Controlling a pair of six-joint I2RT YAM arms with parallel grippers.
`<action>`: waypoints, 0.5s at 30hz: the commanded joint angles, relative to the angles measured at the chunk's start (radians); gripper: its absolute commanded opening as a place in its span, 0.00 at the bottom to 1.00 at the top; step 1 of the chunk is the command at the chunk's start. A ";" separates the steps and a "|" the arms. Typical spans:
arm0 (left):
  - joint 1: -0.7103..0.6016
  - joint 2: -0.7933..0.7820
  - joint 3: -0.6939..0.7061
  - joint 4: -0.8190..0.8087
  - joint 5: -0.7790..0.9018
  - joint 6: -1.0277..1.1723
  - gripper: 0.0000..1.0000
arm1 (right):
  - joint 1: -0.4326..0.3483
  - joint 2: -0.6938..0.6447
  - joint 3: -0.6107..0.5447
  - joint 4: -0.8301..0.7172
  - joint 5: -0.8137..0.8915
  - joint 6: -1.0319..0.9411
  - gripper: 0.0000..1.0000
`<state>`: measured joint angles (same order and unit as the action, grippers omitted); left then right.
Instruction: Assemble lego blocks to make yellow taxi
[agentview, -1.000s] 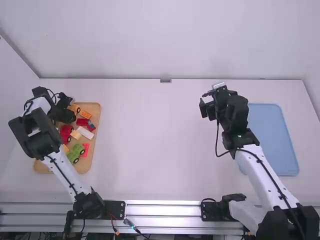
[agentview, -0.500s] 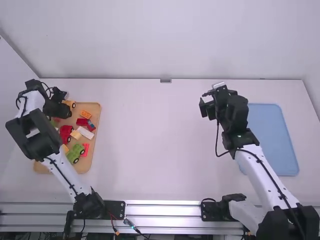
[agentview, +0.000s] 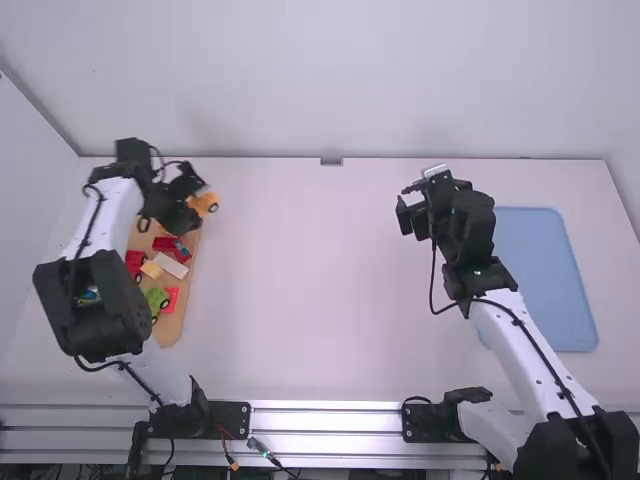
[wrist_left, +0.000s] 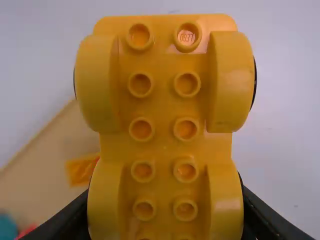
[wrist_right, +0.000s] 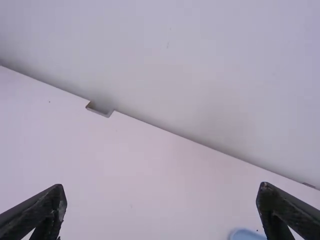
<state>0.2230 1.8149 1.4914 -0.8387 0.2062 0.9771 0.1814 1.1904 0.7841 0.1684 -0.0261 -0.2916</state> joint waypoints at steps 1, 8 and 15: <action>-0.146 -0.006 -0.025 -0.012 -0.080 0.068 0.02 | 0.003 0.006 0.034 0.003 -0.002 0.002 0.99; -0.451 0.011 -0.027 0.000 -0.064 0.061 0.02 | 0.003 -0.008 0.034 -0.014 0.005 0.002 0.99; -0.642 0.070 -0.037 0.002 -0.066 0.019 0.02 | -0.015 -0.035 0.034 -0.036 -0.003 0.002 0.99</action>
<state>-0.4057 1.8549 1.4658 -0.8333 0.1371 1.0130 0.1741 1.1839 0.7845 0.1326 -0.0257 -0.2909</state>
